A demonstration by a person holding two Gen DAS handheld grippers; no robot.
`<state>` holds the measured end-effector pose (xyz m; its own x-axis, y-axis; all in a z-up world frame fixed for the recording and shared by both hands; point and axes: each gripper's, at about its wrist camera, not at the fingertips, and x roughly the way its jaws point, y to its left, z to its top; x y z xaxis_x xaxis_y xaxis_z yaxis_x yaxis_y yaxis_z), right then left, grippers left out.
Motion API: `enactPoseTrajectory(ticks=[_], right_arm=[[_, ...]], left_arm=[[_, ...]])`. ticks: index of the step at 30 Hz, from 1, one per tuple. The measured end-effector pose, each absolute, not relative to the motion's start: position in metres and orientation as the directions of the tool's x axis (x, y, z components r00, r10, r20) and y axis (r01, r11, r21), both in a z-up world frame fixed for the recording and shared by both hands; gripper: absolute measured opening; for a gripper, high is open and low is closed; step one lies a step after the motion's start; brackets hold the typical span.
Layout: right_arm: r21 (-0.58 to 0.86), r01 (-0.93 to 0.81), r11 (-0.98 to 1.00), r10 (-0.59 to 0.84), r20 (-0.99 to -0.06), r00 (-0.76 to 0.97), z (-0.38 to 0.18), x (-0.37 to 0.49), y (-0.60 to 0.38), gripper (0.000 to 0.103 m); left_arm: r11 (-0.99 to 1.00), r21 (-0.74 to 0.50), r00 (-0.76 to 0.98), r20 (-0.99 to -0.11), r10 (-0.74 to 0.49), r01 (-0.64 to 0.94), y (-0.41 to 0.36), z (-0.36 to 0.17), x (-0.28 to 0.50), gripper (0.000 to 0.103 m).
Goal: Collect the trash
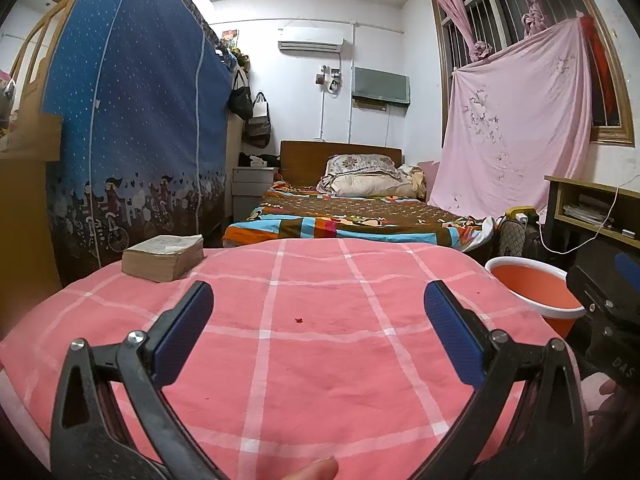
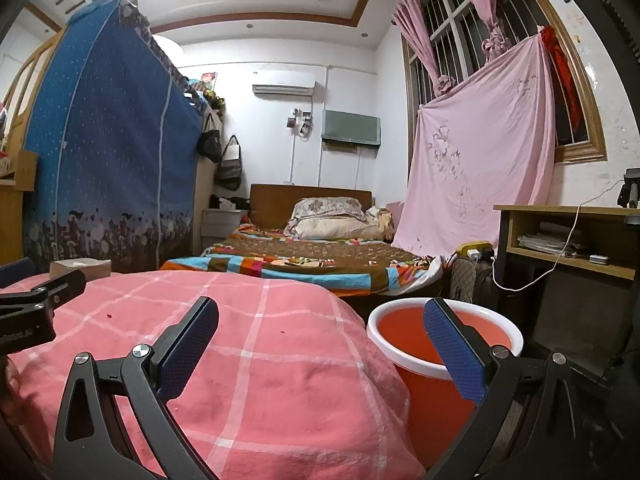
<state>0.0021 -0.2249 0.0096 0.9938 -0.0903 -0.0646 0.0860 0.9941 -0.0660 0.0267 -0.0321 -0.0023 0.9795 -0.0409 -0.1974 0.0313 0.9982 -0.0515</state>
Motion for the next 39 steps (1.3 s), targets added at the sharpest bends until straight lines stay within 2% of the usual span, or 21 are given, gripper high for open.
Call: enactPoseTrajectory(ticks=[39], right_arm=[[-0.048, 0.092, 0.995, -0.093, -0.027, 0.995, 0.0107, -0.0053, -0.2262, 0.103]], left_arm=[[0.999, -0.011, 0.989, -0.147, -0.031, 0.03, -0.037, 0.0009, 0.017, 0.088]])
